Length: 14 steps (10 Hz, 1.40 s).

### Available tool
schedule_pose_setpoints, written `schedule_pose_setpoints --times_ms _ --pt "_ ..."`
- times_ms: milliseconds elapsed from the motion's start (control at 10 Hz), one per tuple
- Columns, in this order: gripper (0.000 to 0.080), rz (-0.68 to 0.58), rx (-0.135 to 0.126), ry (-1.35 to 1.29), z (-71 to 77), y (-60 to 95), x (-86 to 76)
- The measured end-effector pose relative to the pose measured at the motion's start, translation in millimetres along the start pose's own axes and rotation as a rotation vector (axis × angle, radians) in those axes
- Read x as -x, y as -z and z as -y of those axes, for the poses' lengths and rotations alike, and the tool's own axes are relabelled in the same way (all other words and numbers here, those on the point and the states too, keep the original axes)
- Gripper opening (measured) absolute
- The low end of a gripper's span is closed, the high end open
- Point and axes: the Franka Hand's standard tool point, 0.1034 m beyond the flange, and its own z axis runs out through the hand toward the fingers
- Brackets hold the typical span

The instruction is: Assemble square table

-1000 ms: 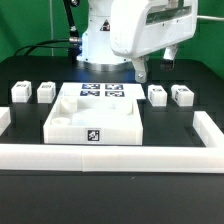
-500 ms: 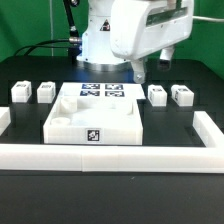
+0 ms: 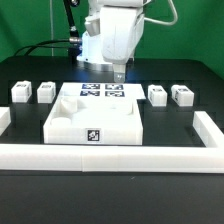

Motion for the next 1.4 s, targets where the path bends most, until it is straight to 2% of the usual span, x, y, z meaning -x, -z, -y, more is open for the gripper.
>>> schedule_pose_setpoints --times_ms 200,300,400,500,600,700,1000,1200,1300,1400 --pt "0.0649 -0.001 0.004 0.085 2.3 -3.6 4.9" --pt "0.0649 -0.004 0.01 0.107 20.7 -20.7 21.3" --pt "0.0649 -0.009 0.012 0.121 45.8 -41.4 37.6" --pt "0.0649 -0.015 0.006 0.14 64.6 -62.0 52.4" --pt "0.0649 -0.022 -0.002 0.136 71.1 -79.4 62.0" --pt "0.0649 -0.026 -0.016 0.126 73.7 -90.3 64.9" --pt "0.0649 -0.031 -0.004 0.121 73.6 -98.3 64.2" --pt "0.0406 -0.031 -0.005 0.12 74.1 -98.8 64.4" --pt "0.0406 -0.031 -0.005 0.12 74.2 -98.9 64.4" --pt "0.0224 -0.031 -0.006 0.12 74.3 -99.1 64.4"
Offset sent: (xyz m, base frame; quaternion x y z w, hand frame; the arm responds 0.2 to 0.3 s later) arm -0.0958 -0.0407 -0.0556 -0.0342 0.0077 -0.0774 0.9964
